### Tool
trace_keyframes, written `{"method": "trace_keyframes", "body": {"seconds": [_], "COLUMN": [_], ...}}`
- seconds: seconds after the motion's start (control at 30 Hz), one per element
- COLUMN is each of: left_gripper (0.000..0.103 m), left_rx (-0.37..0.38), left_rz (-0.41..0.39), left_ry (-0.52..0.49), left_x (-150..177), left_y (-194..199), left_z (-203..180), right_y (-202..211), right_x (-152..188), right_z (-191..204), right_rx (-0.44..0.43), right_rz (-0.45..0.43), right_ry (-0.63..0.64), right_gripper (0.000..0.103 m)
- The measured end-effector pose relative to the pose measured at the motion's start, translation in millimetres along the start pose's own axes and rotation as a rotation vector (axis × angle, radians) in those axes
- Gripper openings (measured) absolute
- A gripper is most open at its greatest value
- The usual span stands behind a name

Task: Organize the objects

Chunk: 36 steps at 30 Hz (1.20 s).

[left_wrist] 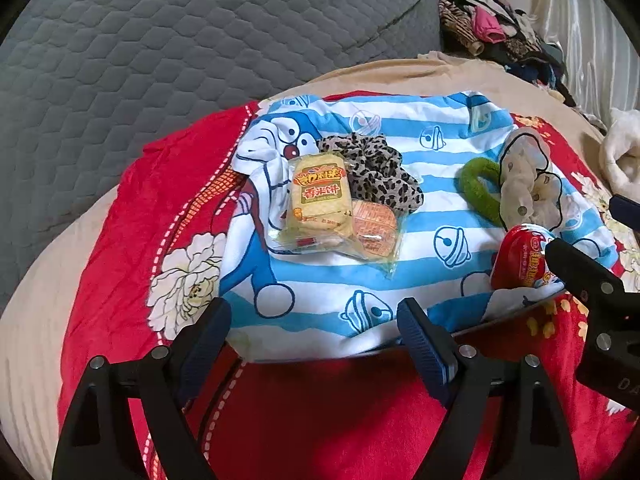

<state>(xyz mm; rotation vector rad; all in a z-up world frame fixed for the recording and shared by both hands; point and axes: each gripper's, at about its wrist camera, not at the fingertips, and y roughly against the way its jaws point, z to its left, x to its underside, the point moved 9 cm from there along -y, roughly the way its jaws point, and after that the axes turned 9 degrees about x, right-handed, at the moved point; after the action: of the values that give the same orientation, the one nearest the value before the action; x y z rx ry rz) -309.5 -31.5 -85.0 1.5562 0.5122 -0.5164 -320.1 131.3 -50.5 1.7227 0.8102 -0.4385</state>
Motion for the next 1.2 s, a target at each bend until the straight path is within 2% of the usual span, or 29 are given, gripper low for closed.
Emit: {"method": "trace_keyframes", "body": {"seconds": [0.1, 0.43, 0.53, 0.9, 1.2], "left_gripper": [0.086, 0.086, 0.086, 0.087, 0.087], "left_rx": [-0.002, 0.004, 0.007, 0.005, 0.013], "left_rz": [-0.002, -0.021, -0.034, -0.116, -0.157], "left_ry": [0.002, 0.017, 0.03, 0.041, 0.036], "left_x": [0, 2, 3, 9, 21], "left_y": [5, 29, 41, 101, 151], "left_z": [1, 0, 1, -7, -18], "right_y": [6, 33, 44, 108, 164], "right_x": [-1, -5, -5, -12, -9], "right_z": [0, -5, -8, -30, -50], "right_rx": [-0.006, -0.014, -0.021, -0.046, -0.016], "right_rz": [-0.005, -0.037, -0.049, -0.165, -0.254], "right_ry": [-0.002, -0.011, -0.021, -0.094, -0.132], "right_gripper": [0.097, 0.097, 0.102, 0.102, 0.102]}}
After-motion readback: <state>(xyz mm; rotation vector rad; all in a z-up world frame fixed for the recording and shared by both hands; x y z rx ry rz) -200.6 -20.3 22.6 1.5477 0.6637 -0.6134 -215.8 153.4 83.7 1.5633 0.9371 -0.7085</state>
